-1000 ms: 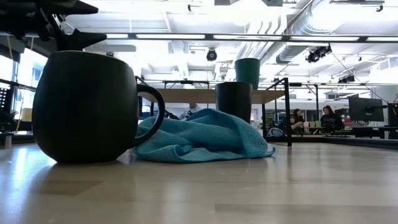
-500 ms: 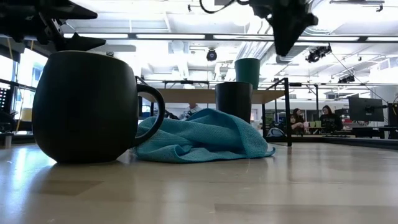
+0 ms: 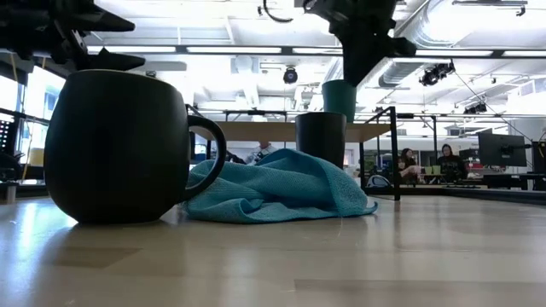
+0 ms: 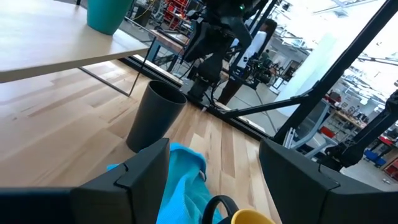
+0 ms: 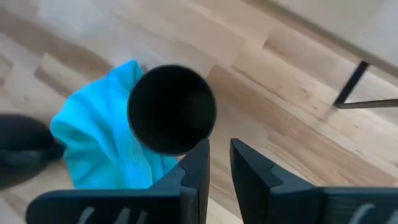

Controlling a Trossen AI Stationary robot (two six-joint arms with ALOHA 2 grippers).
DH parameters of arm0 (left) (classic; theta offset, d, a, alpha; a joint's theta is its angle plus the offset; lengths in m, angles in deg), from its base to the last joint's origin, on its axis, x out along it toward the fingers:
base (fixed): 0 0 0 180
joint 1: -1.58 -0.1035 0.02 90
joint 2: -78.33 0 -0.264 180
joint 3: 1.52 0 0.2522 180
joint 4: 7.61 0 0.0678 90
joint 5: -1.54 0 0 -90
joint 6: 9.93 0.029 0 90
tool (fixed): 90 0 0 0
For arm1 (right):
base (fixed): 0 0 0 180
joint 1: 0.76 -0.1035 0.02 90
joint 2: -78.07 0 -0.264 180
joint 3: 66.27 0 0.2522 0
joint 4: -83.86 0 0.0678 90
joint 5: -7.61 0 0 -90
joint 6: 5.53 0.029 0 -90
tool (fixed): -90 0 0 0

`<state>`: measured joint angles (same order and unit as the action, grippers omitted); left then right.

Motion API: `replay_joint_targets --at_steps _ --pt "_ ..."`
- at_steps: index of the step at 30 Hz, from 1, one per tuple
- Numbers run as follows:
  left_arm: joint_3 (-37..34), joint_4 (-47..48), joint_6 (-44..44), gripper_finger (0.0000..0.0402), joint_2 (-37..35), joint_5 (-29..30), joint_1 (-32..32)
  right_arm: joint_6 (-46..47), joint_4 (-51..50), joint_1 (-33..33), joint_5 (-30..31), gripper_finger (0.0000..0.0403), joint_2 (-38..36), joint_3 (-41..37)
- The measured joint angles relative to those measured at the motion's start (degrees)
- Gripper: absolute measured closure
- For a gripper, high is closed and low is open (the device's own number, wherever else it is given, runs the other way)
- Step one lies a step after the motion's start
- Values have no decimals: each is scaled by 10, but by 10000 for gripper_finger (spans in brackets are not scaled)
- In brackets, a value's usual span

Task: Stack small to large cups/mugs on shelf
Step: Put the black cup on the shelf

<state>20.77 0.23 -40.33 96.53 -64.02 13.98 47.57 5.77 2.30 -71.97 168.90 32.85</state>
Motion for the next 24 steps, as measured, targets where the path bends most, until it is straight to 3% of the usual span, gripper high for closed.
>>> replay_joint_targets --at_steps 7,24 --pt "0 1 0 165 0 2 0 -38 13 45 -71 342 27 0" --pt "0 11 1 165 0 18 0 -145 47 88 -130 309 37 0"
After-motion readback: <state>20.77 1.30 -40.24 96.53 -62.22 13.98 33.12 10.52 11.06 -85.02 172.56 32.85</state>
